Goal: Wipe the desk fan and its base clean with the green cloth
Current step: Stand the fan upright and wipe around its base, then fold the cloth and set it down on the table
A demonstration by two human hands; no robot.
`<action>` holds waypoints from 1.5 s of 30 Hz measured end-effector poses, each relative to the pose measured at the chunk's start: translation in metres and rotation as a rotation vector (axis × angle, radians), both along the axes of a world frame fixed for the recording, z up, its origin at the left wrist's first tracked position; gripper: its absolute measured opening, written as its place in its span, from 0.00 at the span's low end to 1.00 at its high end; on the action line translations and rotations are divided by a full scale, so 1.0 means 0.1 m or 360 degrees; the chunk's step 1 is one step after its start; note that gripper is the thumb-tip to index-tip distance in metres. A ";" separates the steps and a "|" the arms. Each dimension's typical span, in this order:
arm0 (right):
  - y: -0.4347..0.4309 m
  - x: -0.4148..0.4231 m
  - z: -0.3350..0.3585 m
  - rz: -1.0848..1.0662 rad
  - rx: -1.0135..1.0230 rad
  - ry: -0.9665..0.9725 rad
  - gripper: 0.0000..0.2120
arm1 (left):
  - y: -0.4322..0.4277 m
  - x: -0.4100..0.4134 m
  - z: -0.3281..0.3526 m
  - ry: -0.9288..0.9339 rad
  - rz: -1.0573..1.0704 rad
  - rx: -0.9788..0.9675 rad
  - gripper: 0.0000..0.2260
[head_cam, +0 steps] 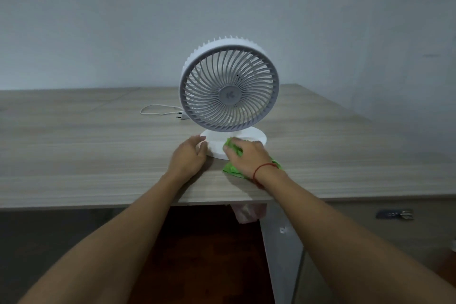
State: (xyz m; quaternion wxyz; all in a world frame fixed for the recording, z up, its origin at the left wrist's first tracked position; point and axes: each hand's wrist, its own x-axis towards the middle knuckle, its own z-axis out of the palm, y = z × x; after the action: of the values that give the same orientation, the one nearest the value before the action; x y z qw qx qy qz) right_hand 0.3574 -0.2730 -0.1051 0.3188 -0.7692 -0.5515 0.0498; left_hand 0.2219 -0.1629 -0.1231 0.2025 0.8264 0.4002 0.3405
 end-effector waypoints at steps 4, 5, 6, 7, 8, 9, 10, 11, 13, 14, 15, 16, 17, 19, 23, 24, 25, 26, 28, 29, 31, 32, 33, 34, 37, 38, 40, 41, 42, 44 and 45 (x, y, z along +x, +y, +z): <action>-0.19 0.21 0.12 -0.0240 0.0316 0.0366 0.30 | -0.35 0.13 0.11 -0.0178 0.0030 0.0034 0.13; -0.22 0.24 0.12 -0.0395 0.0293 0.0417 0.32 | -0.41 0.19 0.14 -0.0172 -0.0008 -0.0059 0.12; -0.23 0.26 0.12 -0.0525 0.0210 0.0478 0.34 | -0.48 0.25 0.16 -0.0159 -0.0043 -0.0200 0.12; -0.24 0.28 0.12 -0.0601 0.0087 0.0513 0.35 | -0.53 0.32 0.18 -0.0156 -0.0062 -0.0365 0.12; -0.23 0.29 0.11 -0.0613 -0.0032 0.0500 0.34 | -0.57 0.36 0.18 -0.0168 -0.0044 -0.0511 0.13; -0.21 0.31 0.12 -0.0581 -0.0128 0.0479 0.29 | -0.59 0.40 0.17 -0.0180 -0.0003 -0.0592 0.16; -0.19 0.31 0.14 -0.0527 -0.0200 0.0450 0.24 | -0.60 0.43 0.15 -0.0194 0.0045 -0.0611 0.20; -0.17 0.32 0.16 -0.0462 -0.0259 0.0444 0.21 | -0.60 0.46 0.12 -0.0199 0.0087 -0.0610 0.25; -0.14 0.34 0.21 -0.0377 -0.0358 0.0499 0.21 | -0.60 0.48 0.12 -0.0184 0.0130 -0.0598 0.30; -0.12 0.36 0.23 -0.0380 -0.0379 0.0515 0.22 | -0.59 0.49 0.13 -0.0166 0.0138 -0.0578 0.30; -0.11 0.38 0.24 -0.0398 -0.0397 0.0502 0.21 | -0.59 0.50 0.13 -0.0142 0.0152 -0.0556 0.30; -0.12 0.39 0.25 -0.0431 -0.0407 0.0476 0.19 | -0.57 0.49 0.13 -0.0120 0.0156 -0.0534 0.28; -0.12 0.40 0.25 -0.0458 -0.0403 0.0474 0.19 | -0.54 0.49 0.13 -0.0103 0.0146 -0.0538 0.26; -0.12 0.42 0.23 -0.0427 -0.0344 0.0642 0.26 | -0.49 0.46 0.12 -0.0112 0.0109 -0.0596 0.16; -0.11 0.39 0.23 -0.0268 -0.0299 0.0789 0.42 | -0.41 0.43 0.16 -0.0109 0.0035 -0.0712 0.17; -0.09 0.39 0.23 -0.0265 -0.0346 0.0713 0.37 | -0.39 0.43 0.16 -0.0110 0.0025 -0.0724 0.18; -0.06 0.42 0.22 -0.0307 -0.0331 0.0666 0.30 | -0.37 0.43 0.15 -0.0113 0.0021 -0.0743 0.18; -0.05 0.43 0.22 -0.0366 -0.0267 0.0693 0.24 | -0.36 0.43 0.14 -0.0128 0.0009 -0.0746 0.17; -0.05 0.46 0.19 -0.0438 -0.0078 0.1023 0.20 | -0.33 0.44 0.10 -0.0156 -0.0007 -0.0748 0.16; -0.04 0.50 0.15 -0.0458 0.0033 0.1222 0.20 | -0.32 0.45 0.09 -0.0170 -0.0013 -0.0742 0.16; -0.05 0.50 0.10 -0.0502 0.0142 0.1428 0.24 | -0.31 0.46 0.09 -0.0194 -0.0014 -0.0746 0.15; -0.08 0.49 0.09 -0.0503 0.0131 0.1456 0.26 | -0.31 0.47 0.08 -0.0204 -0.0005 -0.0754 0.13; -0.10 0.47 0.10 -0.0482 0.0101 0.1443 0.29 | -0.32 0.47 0.09 -0.0214 0.0005 -0.0765 0.10; -0.12 0.43 0.13 -0.0461 0.0066 0.1394 0.31 | -0.34 0.46 0.09 -0.0220 0.0027 -0.0775 0.10; -0.18 0.26 0.26 -0.0238 0.0108 0.1428 0.20 | -0.48 0.43 0.08 -0.0255 0.0153 -0.0698 0.20; -0.19 0.19 0.31 -0.0159 0.0162 0.1508 0.17 | -0.53 0.42 0.08 -0.0311 0.0162 -0.0691 0.21; -0.19 0.07 0.38 -0.0009 0.0275 0.1708 0.18 | -0.64 0.41 0.18 -0.0530 -0.0014 -0.0851 0.24; -0.17 0.01 0.41 0.0085 0.0328 0.1813 0.18 | -0.70 0.39 0.24 -0.0715 -0.0194 -0.1019 0.26; -0.19 -0.08 0.47 0.0173 0.0352 0.1887 0.16 | -0.75 0.36 0.30 -0.0916 -0.0365 -0.1207 0.28; -0.21 -0.26 0.55 0.0287 0.0320 0.1922 0.12 | -0.81 0.21 0.39 -0.1292 -0.0532 -0.1441 0.31; -0.22 -0.35 0.58 0.0291 0.0297 0.1896 0.13 | -0.83 0.09 0.43 -0.1366 -0.0557 -0.1509 0.32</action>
State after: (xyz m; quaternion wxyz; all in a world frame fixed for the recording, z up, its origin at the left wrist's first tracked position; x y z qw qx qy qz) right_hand 0.3224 -0.2949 -0.0467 0.6330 -0.5275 -0.3441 0.4502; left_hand 0.2311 -0.2464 -0.0804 0.7380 0.4917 0.2503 0.3886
